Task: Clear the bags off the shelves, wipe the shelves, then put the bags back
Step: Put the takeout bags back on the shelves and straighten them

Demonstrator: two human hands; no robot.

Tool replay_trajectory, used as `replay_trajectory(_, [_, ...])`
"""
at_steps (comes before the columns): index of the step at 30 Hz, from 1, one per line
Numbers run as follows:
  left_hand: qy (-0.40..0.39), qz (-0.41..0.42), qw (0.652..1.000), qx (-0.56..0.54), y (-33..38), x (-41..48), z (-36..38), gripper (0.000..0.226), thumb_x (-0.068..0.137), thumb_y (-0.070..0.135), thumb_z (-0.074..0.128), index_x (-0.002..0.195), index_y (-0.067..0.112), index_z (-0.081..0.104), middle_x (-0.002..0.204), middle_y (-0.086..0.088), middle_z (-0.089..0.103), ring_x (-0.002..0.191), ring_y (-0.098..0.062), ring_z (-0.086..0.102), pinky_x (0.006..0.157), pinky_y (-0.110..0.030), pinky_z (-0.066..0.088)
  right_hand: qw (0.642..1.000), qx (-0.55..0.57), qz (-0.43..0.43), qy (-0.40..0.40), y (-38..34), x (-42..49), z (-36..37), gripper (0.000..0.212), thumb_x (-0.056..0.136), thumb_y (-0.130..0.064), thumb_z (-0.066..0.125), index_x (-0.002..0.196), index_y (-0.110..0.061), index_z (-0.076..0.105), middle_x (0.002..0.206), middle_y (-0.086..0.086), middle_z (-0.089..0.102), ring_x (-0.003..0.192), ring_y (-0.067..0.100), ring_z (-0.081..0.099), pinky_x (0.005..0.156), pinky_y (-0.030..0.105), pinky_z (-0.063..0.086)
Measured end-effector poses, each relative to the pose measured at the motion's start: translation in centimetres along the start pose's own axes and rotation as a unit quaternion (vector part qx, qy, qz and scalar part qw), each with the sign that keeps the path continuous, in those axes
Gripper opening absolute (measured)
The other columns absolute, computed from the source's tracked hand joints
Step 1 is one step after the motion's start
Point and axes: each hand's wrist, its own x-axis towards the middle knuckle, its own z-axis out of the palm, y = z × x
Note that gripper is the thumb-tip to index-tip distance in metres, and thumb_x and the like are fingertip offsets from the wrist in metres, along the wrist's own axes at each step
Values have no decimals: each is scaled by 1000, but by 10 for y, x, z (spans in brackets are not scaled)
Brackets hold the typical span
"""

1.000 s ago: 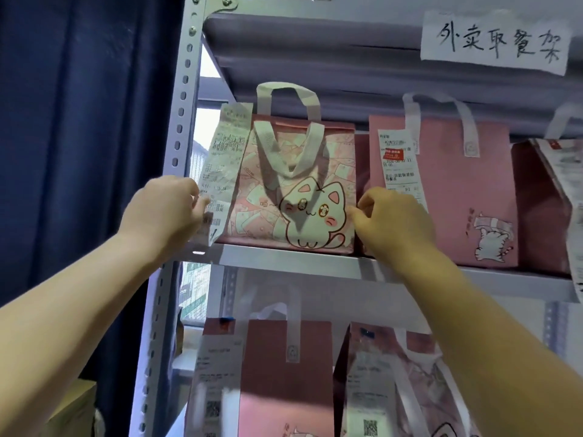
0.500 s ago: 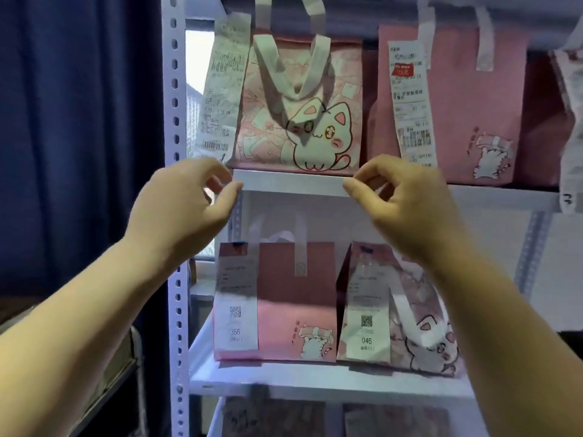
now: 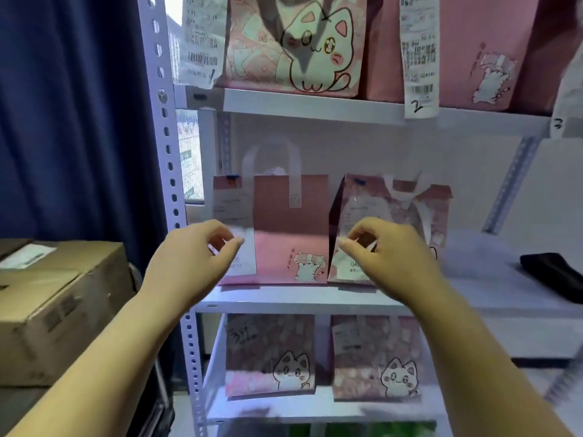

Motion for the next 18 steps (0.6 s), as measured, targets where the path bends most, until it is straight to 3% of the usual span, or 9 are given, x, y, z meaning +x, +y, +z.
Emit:
replay_trajectory(7, [-36,-65,997,-35,1,-21,30,13,83,45,60,73,37,61,73,22,63,67,4,57,56,-21,44,995,19,98,-28,43,-29,14,24,84,-52,54,86,-30,63,80,-14,62,75,5,57,66,32,50])
replay_trajectory(18, [-50,-121,984,-117,45,-36,113,14,81,41,66,71,31,65,72,17,66,70,4,57,58,-18,39,982,67,177,-10,142,-47,11,21,82,-47,60,71,-30,58,71,-18,59,70,0,55,58,27,43])
